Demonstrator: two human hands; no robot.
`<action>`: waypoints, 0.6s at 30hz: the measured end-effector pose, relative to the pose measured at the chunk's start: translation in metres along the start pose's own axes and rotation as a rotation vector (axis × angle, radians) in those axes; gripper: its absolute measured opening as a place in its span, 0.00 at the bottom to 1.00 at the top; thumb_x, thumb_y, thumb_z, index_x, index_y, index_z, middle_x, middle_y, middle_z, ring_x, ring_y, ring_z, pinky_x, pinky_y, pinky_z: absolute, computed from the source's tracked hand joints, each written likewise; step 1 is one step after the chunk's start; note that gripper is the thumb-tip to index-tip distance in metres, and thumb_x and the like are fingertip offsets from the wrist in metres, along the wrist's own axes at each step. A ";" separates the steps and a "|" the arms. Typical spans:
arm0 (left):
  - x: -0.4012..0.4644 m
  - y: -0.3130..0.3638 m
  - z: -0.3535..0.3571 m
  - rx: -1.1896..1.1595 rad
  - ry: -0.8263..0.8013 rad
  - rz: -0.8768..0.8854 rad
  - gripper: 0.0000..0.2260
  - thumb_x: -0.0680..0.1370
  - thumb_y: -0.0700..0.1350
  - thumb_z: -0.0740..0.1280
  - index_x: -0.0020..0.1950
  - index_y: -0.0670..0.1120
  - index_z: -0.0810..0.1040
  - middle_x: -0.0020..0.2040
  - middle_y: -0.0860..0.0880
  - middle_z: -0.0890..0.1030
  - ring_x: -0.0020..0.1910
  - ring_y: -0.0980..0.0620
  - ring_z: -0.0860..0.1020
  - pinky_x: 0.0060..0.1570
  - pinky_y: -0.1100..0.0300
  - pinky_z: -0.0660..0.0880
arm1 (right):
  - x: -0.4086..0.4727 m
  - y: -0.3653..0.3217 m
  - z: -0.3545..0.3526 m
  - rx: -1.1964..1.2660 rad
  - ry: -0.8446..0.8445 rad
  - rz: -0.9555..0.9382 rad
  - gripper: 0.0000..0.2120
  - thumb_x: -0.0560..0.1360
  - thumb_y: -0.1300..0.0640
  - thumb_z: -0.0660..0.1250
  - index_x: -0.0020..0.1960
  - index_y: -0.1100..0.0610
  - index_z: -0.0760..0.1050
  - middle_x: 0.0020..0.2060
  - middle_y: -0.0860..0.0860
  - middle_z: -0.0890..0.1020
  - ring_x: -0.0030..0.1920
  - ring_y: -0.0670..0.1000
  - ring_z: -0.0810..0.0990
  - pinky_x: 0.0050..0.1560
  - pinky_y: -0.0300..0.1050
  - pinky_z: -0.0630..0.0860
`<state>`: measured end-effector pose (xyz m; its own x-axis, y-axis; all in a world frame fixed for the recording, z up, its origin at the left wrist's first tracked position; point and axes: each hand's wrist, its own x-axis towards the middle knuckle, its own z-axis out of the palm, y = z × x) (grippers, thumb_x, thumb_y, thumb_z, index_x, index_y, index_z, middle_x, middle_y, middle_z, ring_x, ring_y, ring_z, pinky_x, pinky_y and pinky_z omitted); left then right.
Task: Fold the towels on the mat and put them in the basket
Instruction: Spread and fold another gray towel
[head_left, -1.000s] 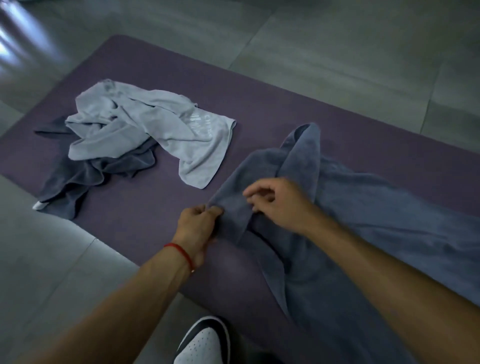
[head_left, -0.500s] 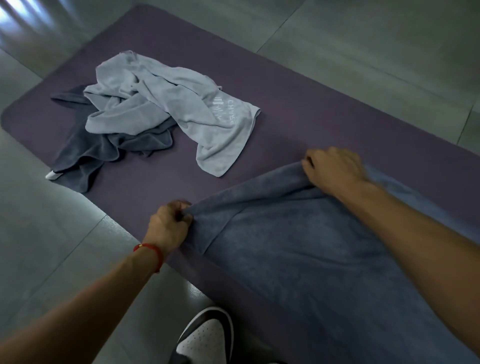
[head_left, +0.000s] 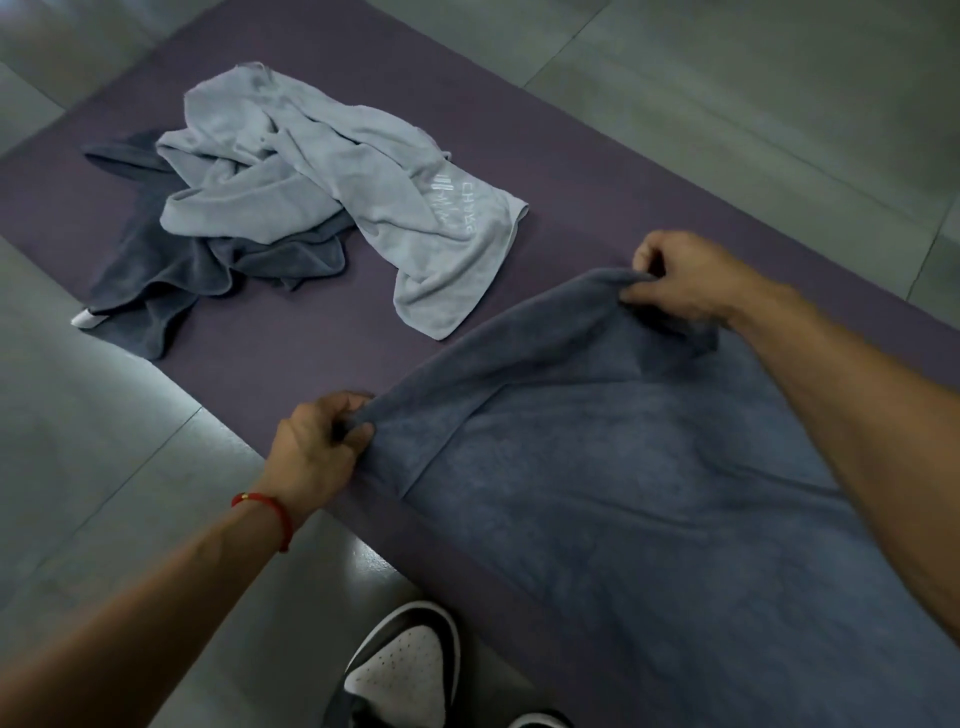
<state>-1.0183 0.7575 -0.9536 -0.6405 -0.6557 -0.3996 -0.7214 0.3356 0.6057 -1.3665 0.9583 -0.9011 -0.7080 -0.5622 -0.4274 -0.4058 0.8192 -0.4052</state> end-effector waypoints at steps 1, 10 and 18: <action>0.000 -0.002 -0.002 -0.024 0.007 0.003 0.08 0.77 0.40 0.68 0.51 0.53 0.81 0.44 0.52 0.83 0.46 0.51 0.80 0.48 0.57 0.76 | 0.004 -0.006 -0.005 0.128 -0.017 -0.023 0.08 0.72 0.53 0.76 0.45 0.50 0.77 0.41 0.49 0.82 0.46 0.52 0.81 0.44 0.44 0.75; 0.014 -0.025 -0.014 -0.232 0.077 -0.066 0.07 0.76 0.43 0.68 0.50 0.54 0.83 0.43 0.53 0.85 0.47 0.50 0.83 0.53 0.47 0.80 | 0.079 -0.059 -0.018 -0.019 0.256 -0.240 0.16 0.72 0.66 0.68 0.53 0.49 0.83 0.46 0.48 0.82 0.47 0.49 0.79 0.50 0.41 0.73; 0.052 -0.047 -0.042 -0.144 0.243 -0.154 0.06 0.77 0.39 0.68 0.48 0.48 0.83 0.41 0.50 0.84 0.45 0.48 0.82 0.53 0.50 0.79 | 0.131 -0.124 0.037 0.177 0.333 -0.198 0.19 0.72 0.67 0.62 0.59 0.50 0.74 0.54 0.49 0.78 0.49 0.51 0.76 0.54 0.51 0.78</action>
<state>-1.0067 0.6795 -0.9744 -0.4330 -0.8393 -0.3289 -0.7490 0.1319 0.6493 -1.3877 0.7786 -0.9371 -0.7861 -0.6157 -0.0551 -0.4678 0.6508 -0.5980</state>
